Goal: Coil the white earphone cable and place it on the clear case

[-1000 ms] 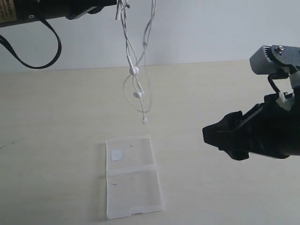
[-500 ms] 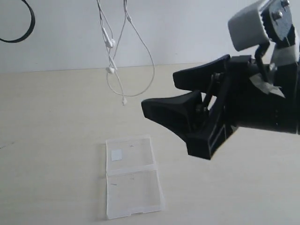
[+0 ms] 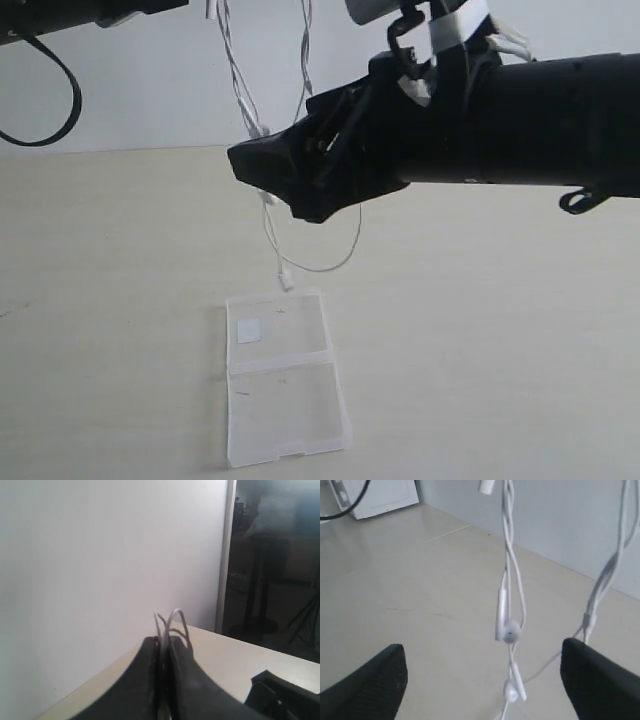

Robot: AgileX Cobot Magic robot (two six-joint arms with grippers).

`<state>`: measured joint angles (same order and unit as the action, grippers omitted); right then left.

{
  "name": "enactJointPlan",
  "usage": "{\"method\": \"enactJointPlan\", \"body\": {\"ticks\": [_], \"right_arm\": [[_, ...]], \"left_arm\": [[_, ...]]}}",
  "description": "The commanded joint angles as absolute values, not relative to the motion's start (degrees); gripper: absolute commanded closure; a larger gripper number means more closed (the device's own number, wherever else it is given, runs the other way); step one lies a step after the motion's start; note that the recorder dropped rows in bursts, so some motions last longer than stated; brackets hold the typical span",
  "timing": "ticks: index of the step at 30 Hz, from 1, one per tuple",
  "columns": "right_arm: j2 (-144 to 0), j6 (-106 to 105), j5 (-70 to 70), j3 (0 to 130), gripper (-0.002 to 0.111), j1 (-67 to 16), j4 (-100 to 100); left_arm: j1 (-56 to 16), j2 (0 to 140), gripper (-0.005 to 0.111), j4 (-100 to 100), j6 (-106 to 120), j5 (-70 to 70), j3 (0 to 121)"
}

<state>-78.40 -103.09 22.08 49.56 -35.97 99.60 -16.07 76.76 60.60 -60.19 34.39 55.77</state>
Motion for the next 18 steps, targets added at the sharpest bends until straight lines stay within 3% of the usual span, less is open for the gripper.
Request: {"method": "enactJointPlan", "body": {"ticks": [1,18], "right_arm": [[-81.4,-103.5,17.8,52.5,0.024,-36.0,99.9],[-82.0,-103.5,16.8,54.2,0.021,-36.0,99.9]], "left_arm": [[-15.9,76.4,0.107,59.5,-59.7,34.8,55.7],[-16.0,76.7,0.107,55.1,-55.7,34.3,55.7]]}}
